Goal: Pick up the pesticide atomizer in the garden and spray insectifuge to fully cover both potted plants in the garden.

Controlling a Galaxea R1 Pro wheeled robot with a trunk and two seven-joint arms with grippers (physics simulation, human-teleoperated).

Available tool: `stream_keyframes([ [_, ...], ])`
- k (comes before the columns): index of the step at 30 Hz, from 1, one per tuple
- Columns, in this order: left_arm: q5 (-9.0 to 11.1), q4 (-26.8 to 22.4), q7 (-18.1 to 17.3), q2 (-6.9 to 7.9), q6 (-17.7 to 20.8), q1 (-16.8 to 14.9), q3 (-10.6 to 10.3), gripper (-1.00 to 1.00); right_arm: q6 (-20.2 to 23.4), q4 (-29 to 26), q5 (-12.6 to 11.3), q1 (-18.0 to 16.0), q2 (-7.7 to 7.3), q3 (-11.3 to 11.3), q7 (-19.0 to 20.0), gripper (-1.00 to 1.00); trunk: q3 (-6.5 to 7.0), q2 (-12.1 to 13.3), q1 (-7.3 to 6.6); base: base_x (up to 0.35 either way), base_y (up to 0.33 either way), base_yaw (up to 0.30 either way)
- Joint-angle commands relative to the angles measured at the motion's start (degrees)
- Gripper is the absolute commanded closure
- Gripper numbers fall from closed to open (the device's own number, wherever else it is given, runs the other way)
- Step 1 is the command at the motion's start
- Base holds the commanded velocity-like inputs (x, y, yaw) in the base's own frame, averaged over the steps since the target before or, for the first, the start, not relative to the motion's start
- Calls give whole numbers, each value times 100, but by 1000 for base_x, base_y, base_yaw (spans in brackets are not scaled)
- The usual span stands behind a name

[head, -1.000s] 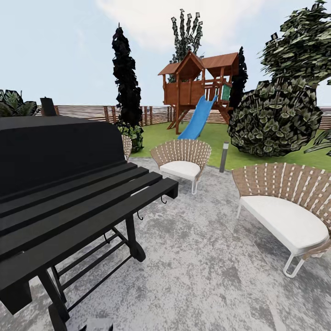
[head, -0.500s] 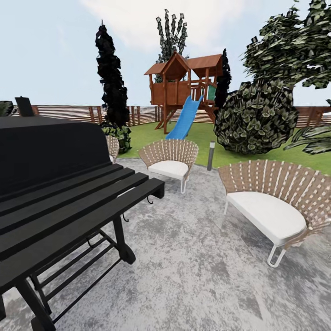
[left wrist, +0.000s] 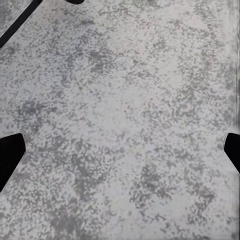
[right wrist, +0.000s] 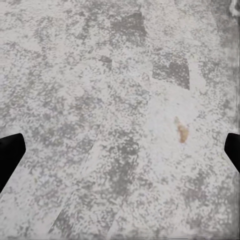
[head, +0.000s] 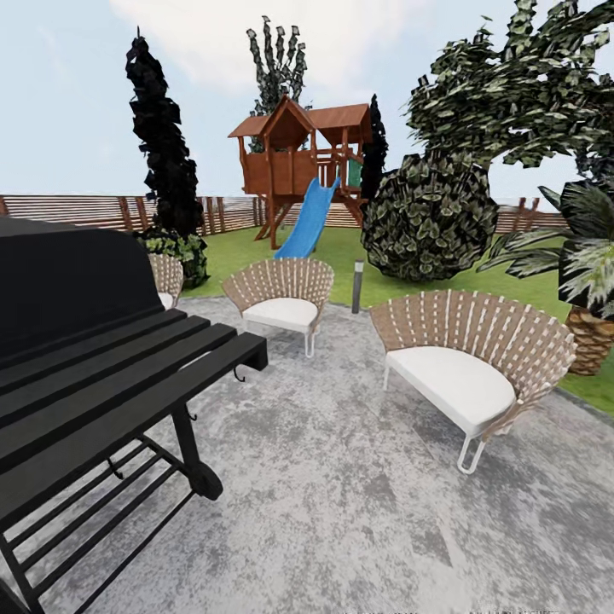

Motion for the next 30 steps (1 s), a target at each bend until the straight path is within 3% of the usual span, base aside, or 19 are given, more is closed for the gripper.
stream_keyframes([
  [1, 9, 2, -1, 0, -18, -1, 3, -100, -19, 6, 0, -5, 1, -3, -2, -100, -6, -3, 0, 0, 0, -268],
  [4, 11, 2, -1, 0, -18, -3, 3, -100, -19, 6, 0, -5, 1, -4, -2, -100, -6, -3, 0, 0, 0, -268],
  [30, 6, 2, -1, 0, -18, -10, -2, -100, -19, 6, 0, -5, 10, -4, -10, -100, -473, -1046, 571, 0, 0, -268],
])
